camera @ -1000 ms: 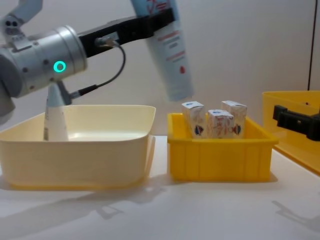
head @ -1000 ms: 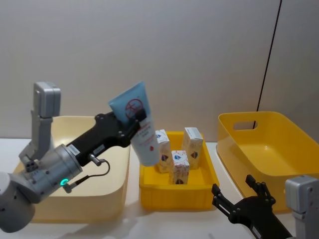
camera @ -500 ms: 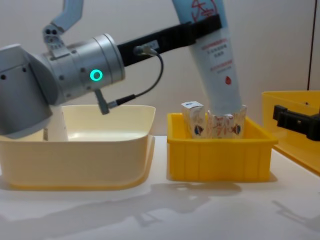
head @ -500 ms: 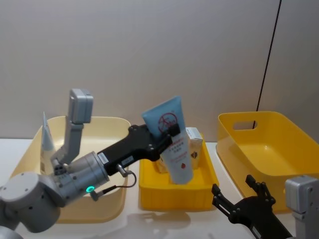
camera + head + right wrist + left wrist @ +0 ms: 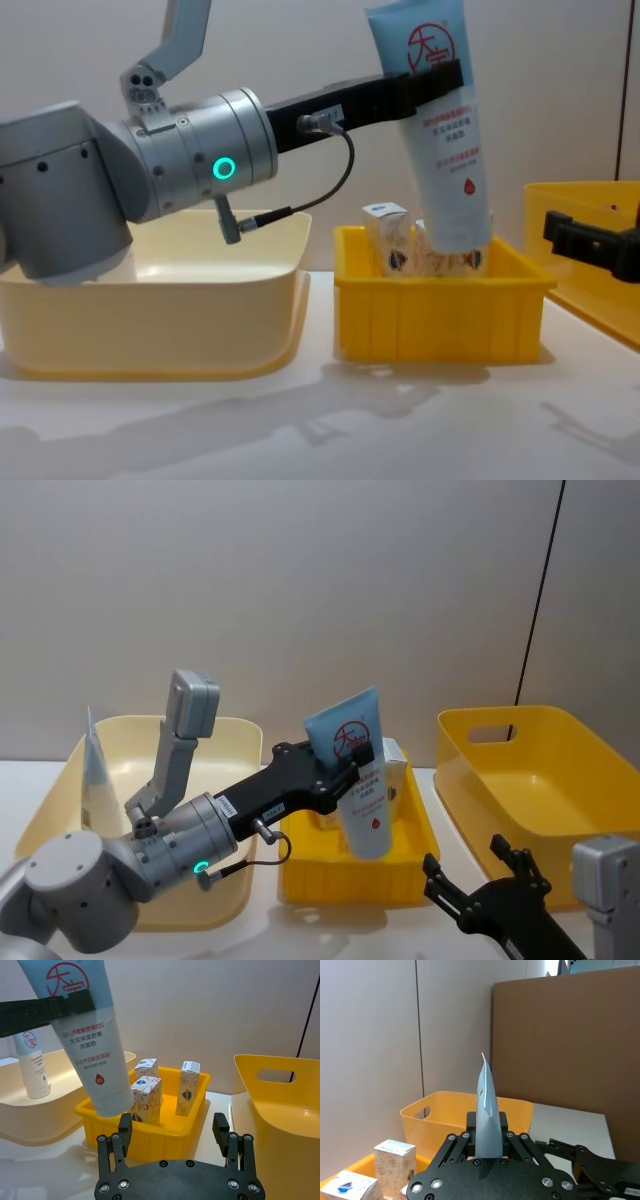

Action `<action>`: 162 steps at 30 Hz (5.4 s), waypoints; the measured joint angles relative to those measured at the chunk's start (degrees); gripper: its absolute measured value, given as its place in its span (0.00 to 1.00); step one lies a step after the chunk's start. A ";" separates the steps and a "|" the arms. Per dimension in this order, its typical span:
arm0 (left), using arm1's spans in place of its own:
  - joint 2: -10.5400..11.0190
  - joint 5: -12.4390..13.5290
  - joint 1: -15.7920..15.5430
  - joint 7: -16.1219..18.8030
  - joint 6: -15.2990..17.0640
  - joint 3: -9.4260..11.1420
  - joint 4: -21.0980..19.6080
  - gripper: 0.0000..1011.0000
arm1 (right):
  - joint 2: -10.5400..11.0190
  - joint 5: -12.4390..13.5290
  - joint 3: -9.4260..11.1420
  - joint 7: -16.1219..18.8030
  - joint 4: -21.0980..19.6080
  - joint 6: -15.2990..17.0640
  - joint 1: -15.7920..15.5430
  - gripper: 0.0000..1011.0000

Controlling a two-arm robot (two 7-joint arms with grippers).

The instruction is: Bimanual collaborative sorting of washing and personal care products

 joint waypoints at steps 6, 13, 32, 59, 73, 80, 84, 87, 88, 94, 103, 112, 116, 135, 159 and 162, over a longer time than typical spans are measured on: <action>0.07 0.67 -0.23 1.38 -0.48 0.29 0.28 0.22 | 0.42 0.89 0.08 1.64 -0.39 0.71 0.07 0.99; 0.13 1.14 -0.38 2.35 -0.87 0.49 0.46 0.22 | 0.32 1.35 -0.21 2.52 -0.82 2.75 0.88 0.99; 0.22 1.62 -0.52 3.35 -1.22 0.68 0.64 0.22 | -3.34 -2.77 -4.55 1.19 2.94 6.83 7.14 0.99; 0.24 1.73 -0.56 3.60 -1.30 0.73 0.70 0.22 | -10.68 -11.88 -9.69 -5.10 9.69 3.25 13.02 0.99; 0.24 1.73 -0.56 3.60 -1.30 0.73 0.69 0.22 | -11.12 -12.55 -9.24 -4.73 9.70 3.28 12.84 0.95; 0.21 1.72 -0.56 3.60 -1.30 0.73 0.69 0.22 | -11.03 -12.25 -8.92 -4.05 9.40 3.58 12.58 0.80; 0.20 1.73 -0.56 3.59 -1.30 0.73 0.69 0.22 | -10.99 -12.16 -8.82 -3.92 9.31 3.65 12.50 0.69; 0.20 1.73 -0.56 3.59 -1.30 0.73 0.69 0.22 | -10.97 -12.06 -8.72 -3.76 9.24 3.71 12.44 0.65; 0.21 1.73 -0.56 3.59 -1.30 0.73 0.69 0.22 | -10.96 -12.05 -8.70 -3.74 9.23 3.73 12.42 0.65; 0.20 1.73 -0.56 3.59 -1.30 0.73 0.69 0.22 | -10.94 -11.97 -8.62 -3.63 9.15 3.79 12.35 0.61; 0.29 1.70 -0.56 3.60 -1.30 0.69 0.68 0.34 | -10.93 -11.94 -8.40 -3.56 9.13 3.89 12.30 0.56; 0.28 1.70 -0.56 3.60 -1.30 0.71 0.69 0.62 | -11.21 -12.15 -7.84 -3.70 9.33 3.94 12.27 0.51; 0.27 1.71 -0.56 3.60 -1.30 0.73 0.69 0.74 | -11.41 -12.51 -7.46 -4.12 9.58 3.67 12.28 0.48; 0.24 1.73 -0.56 3.59 -1.30 0.73 0.69 0.99 | -11.40 -15.85 -3.04 -9.13 12.10 -2.48 13.56 0.45; 0.23 1.73 -0.56 3.59 -1.30 0.73 0.69 0.99 | -11.50 -19.89 6.53 -19.34 15.57 -5.87 17.67 0.45; 0.23 1.73 -0.56 3.59 -1.30 0.73 0.69 0.99 | -11.54 -20.28 7.49 -20.27 15.44 -4.57 17.73 0.45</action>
